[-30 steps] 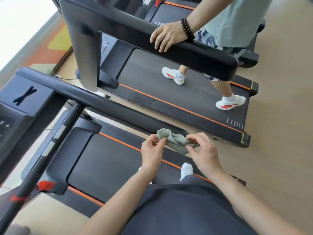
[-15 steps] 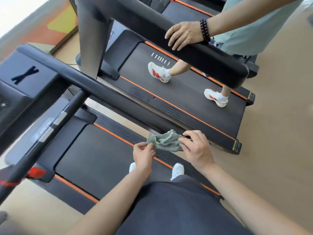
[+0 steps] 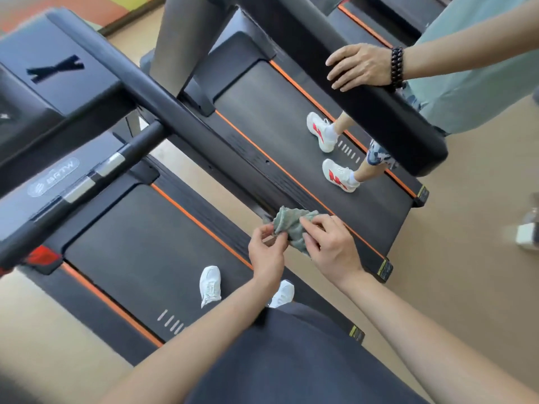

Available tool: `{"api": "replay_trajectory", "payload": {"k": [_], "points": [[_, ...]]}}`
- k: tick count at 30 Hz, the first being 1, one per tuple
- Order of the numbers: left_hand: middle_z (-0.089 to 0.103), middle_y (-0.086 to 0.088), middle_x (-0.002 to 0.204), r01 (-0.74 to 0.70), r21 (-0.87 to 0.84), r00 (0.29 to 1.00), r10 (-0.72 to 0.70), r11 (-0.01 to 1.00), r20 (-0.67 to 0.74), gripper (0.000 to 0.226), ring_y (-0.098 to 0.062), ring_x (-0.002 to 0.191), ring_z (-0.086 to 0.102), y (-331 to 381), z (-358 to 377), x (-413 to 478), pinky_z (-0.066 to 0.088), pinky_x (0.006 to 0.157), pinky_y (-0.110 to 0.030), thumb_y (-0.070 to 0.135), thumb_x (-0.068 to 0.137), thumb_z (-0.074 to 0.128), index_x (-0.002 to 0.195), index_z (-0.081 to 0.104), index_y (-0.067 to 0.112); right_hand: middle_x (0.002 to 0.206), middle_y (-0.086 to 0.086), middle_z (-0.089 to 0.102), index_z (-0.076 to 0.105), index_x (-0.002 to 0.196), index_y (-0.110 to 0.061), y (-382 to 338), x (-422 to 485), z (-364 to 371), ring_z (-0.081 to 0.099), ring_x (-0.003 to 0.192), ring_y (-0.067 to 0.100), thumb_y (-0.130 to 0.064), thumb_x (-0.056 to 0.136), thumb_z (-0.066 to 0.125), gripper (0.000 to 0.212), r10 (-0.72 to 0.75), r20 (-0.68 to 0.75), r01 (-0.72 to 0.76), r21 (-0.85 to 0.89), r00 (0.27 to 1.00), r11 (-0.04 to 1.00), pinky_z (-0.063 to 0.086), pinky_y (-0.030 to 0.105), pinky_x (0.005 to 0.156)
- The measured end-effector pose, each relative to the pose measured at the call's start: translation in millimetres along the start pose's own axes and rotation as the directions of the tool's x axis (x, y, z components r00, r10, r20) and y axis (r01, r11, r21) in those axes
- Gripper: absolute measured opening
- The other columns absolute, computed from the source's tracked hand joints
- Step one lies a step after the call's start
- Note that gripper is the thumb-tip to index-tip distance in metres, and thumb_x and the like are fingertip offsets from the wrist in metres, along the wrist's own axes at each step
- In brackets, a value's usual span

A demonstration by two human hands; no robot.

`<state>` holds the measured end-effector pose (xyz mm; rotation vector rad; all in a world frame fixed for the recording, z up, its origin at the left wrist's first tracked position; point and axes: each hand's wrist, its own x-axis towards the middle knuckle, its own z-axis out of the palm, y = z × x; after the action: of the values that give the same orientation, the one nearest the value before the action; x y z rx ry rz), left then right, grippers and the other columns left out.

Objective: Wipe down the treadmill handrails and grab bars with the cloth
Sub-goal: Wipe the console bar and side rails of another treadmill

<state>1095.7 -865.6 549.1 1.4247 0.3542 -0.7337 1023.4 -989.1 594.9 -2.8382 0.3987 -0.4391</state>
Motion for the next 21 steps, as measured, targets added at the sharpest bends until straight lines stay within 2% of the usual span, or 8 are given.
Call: {"api": "replay_trajectory", "payload": {"k": [4, 6, 8, 10, 12, 16, 21], "points": [[0.069, 0.002, 0.097, 0.047, -0.096, 0.991, -0.059, 0.994, -0.121, 0.011, -0.016, 0.091, 0.070, 9, -3, 20, 0.060, 0.087, -0.034, 0.008, 0.092, 0.070, 0.097, 0.066, 0.017, 0.115, 0.016, 0.065, 0.072, 0.118, -0.008, -16, 10, 10, 0.061, 0.102, 0.033, -0.010, 0.087, 0.067, 0.031, -0.106, 0.052, 0.106, 0.002, 0.993, 0.994, 0.053, 0.039, 0.090], [0.071, -0.001, 0.098, 0.053, -0.124, 0.988, -0.070, 0.991, -0.139, 0.011, -0.019, 0.095, 0.071, 10, -6, 31, 0.060, 0.089, -0.036, 0.009, 0.091, 0.071, 0.099, 0.068, 0.017, 0.118, 0.018, 0.064, 0.072, 0.117, -0.008, -17, 25, 18, 0.061, 0.103, 0.035, -0.007, 0.089, 0.066, 0.029, -0.119, 0.064, 0.119, 0.002, 0.991, 0.993, 0.054, 0.041, 0.089], [0.073, -0.005, 0.099, 0.060, -0.167, 0.983, -0.088, 0.984, -0.161, 0.011, -0.018, 0.089, 0.070, 15, -9, 40, 0.060, 0.088, -0.033, 0.010, 0.092, 0.070, 0.102, 0.069, 0.014, 0.121, 0.017, 0.062, 0.071, 0.117, -0.009, -20, 44, 24, 0.061, 0.104, 0.035, -0.005, 0.087, 0.070, 0.030, -0.133, 0.089, 0.133, 0.007, 0.987, 0.991, 0.056, 0.042, 0.085], [0.074, -0.006, 0.098, 0.053, -0.229, 0.975, -0.100, 0.972, -0.199, 0.009, -0.018, 0.084, 0.069, 22, -13, 51, 0.060, 0.088, -0.034, 0.009, 0.092, 0.069, 0.099, 0.070, 0.014, 0.123, 0.015, 0.062, 0.070, 0.116, -0.012, -27, 64, 31, 0.060, 0.104, 0.034, -0.004, 0.084, 0.073, 0.033, -0.157, 0.121, 0.157, 0.006, 0.980, 0.988, 0.058, 0.041, 0.080], [0.075, -0.004, 0.097, 0.034, -0.286, 0.967, -0.104, 0.958, -0.232, 0.008, -0.020, 0.089, 0.072, 33, -17, 64, 0.060, 0.090, -0.036, 0.010, 0.092, 0.069, 0.095, 0.071, 0.017, 0.123, 0.013, 0.062, 0.070, 0.115, -0.013, -35, 85, 39, 0.060, 0.105, 0.033, -0.005, 0.084, 0.072, 0.032, -0.197, 0.135, 0.197, 0.007, 0.971, 0.980, 0.059, 0.042, 0.077], [0.075, -0.002, 0.097, -0.005, -0.356, 0.954, -0.102, 0.934, -0.281, 0.007, -0.020, 0.096, 0.074, 59, -34, 98, 0.060, 0.090, -0.033, 0.012, 0.094, 0.071, 0.093, 0.070, 0.019, 0.124, 0.015, 0.062, 0.071, 0.113, -0.011, -53, 127, 56, 0.061, 0.109, 0.034, -0.003, 0.081, 0.073, 0.033, -0.298, 0.135, 0.301, -0.002, 0.945, 0.954, 0.059, 0.041, 0.080], [0.075, -0.002, 0.098, -0.001, -0.451, 0.955, -0.132, 0.893, -0.264, 0.004, -0.018, 0.093, 0.074, 85, -58, 144, 0.059, 0.093, -0.034, 0.013, 0.095, 0.071, 0.097, 0.071, 0.015, 0.116, 0.012, 0.065, 0.072, 0.101, -0.008, -79, 184, 76, 0.062, 0.101, 0.033, 0.000, 0.079, 0.072, 0.024, -0.423, 0.150, 0.430, -0.018, 0.894, 0.903, 0.057, 0.042, 0.081]]}}
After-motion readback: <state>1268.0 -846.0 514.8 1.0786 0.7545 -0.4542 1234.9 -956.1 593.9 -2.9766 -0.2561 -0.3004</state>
